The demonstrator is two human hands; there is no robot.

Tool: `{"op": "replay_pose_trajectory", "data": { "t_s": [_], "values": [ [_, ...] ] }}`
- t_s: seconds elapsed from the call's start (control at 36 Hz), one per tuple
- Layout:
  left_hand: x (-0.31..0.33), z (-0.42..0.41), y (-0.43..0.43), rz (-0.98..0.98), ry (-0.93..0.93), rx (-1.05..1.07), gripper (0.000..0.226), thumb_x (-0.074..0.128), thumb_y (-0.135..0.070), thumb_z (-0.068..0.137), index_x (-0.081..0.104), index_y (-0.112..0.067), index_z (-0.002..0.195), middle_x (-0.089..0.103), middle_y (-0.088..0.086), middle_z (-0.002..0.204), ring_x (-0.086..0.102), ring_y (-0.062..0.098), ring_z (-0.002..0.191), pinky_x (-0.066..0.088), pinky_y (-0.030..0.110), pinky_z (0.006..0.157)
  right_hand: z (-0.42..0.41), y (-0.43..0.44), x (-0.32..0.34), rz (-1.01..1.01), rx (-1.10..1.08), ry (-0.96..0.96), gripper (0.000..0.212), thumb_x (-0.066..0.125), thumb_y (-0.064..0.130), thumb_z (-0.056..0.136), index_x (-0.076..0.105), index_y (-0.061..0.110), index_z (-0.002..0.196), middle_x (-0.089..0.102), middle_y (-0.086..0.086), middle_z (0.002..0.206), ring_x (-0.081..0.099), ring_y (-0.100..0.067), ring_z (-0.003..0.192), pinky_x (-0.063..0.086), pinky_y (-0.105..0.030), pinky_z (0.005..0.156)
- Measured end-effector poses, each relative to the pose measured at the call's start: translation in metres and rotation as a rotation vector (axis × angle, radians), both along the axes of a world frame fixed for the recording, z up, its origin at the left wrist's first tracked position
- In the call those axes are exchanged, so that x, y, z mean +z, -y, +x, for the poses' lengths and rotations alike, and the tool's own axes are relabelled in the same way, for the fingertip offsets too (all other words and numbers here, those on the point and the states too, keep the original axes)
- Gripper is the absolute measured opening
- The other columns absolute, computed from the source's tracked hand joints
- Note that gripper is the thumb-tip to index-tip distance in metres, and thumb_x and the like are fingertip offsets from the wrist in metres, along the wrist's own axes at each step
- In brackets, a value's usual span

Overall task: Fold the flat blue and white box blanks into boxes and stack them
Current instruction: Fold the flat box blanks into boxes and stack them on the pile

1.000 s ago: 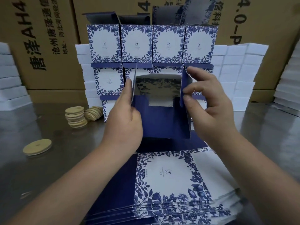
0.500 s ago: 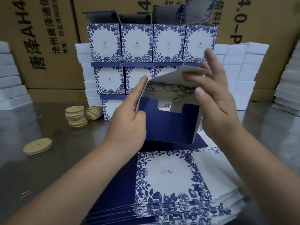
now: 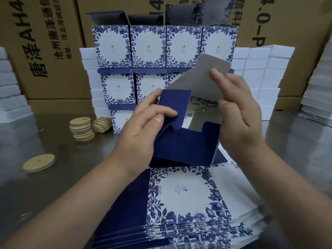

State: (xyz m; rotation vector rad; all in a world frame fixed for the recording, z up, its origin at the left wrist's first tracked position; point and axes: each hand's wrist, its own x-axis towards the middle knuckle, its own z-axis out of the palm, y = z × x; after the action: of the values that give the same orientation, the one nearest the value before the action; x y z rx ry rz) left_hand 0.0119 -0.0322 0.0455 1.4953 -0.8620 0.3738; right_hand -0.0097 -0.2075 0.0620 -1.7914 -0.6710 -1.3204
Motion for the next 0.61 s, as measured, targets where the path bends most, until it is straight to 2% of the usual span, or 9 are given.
{"op": "replay_pose_trajectory", "data": {
  "t_s": [0.06,0.08,0.17,0.22,0.33,0.42,0.47,0.53,0.61],
  "values": [
    [0.002,0.002,0.001,-0.003,0.029,0.042,0.027,0.045,-0.019,0.083,0.066,-0.036,0.075,0.044,-0.020,0.132,0.044,-0.008,0.121,0.038,0.012,0.095,-0.001,-0.002,0.000,-0.005,0.009,0.041,0.053,0.033,-0.006,0.081,0.036,0.018,0.129,0.043,0.014,0.112,0.043,0.015,0.100,0.032,-0.006,0.084],
    [0.003,0.004,0.001,-0.006,0.041,0.066,0.026,0.048,-0.018,0.081,0.064,-0.038,0.074,0.045,-0.019,0.130,0.048,-0.004,0.119,0.040,0.015,0.095,-0.001,-0.002,-0.001,-0.011,0.015,0.058,0.053,0.033,-0.007,0.081,0.036,0.016,0.129,0.044,0.014,0.111,0.044,0.014,0.099,0.032,-0.006,0.083],
    [0.004,0.008,0.000,0.007,0.082,0.120,0.031,0.053,-0.019,0.077,0.059,-0.048,0.082,0.046,-0.020,0.129,0.053,0.012,0.116,0.041,0.040,0.102,-0.002,-0.004,-0.001,-0.027,0.028,0.087,0.054,0.033,-0.012,0.079,0.036,0.011,0.129,0.045,0.011,0.109,0.044,0.014,0.097,0.031,-0.006,0.082],
    [0.005,0.008,-0.004,0.027,0.139,0.147,0.030,0.056,-0.023,0.076,0.051,-0.045,0.096,0.043,-0.022,0.131,0.048,0.011,0.121,0.037,0.044,0.105,-0.002,-0.005,0.000,-0.036,0.051,0.095,0.053,0.032,-0.010,0.079,0.036,0.009,0.128,0.045,0.011,0.109,0.045,0.013,0.097,0.031,-0.007,0.082],
    [0.008,0.007,-0.009,0.126,0.288,0.184,0.025,0.050,-0.031,0.077,0.045,-0.046,0.096,0.033,-0.026,0.134,0.034,0.003,0.132,0.032,0.040,0.109,-0.004,-0.009,-0.001,-0.049,0.094,0.102,0.050,0.031,-0.001,0.079,0.036,0.011,0.128,0.045,0.011,0.109,0.046,0.012,0.098,0.032,-0.007,0.083],
    [0.008,0.007,-0.010,0.194,0.296,0.164,0.018,0.048,-0.032,0.077,0.049,-0.043,0.092,0.028,-0.023,0.139,0.029,-0.008,0.132,0.026,0.018,0.107,-0.006,-0.011,0.000,-0.041,0.100,0.109,0.050,0.031,-0.001,0.078,0.038,0.012,0.127,0.046,0.010,0.108,0.046,0.012,0.097,0.032,-0.007,0.082],
    [0.007,0.006,-0.011,0.239,0.299,0.150,0.020,0.049,-0.031,0.078,0.051,-0.042,0.095,0.025,-0.022,0.141,0.026,-0.011,0.131,0.024,0.011,0.105,-0.007,-0.012,0.001,-0.037,0.108,0.114,0.050,0.031,-0.002,0.078,0.039,0.011,0.126,0.046,0.010,0.107,0.046,0.011,0.098,0.033,-0.008,0.083],
    [0.006,0.006,-0.010,0.231,0.278,0.125,0.026,0.051,-0.022,0.079,0.052,-0.042,0.097,0.028,-0.017,0.142,0.029,-0.008,0.131,0.026,0.015,0.106,-0.008,-0.014,0.001,-0.034,0.129,0.111,0.047,0.031,-0.002,0.079,0.042,0.011,0.123,0.046,0.010,0.107,0.047,0.010,0.101,0.034,-0.010,0.086],
    [0.006,0.007,-0.009,0.153,0.232,0.125,0.036,0.050,-0.011,0.079,0.052,-0.041,0.098,0.039,-0.011,0.136,0.039,-0.002,0.127,0.031,0.030,0.110,-0.008,-0.018,0.001,-0.017,0.159,0.104,0.045,0.031,-0.003,0.078,0.047,0.012,0.118,0.048,0.008,0.109,0.048,0.007,0.104,0.035,-0.014,0.089]
  ]
}}
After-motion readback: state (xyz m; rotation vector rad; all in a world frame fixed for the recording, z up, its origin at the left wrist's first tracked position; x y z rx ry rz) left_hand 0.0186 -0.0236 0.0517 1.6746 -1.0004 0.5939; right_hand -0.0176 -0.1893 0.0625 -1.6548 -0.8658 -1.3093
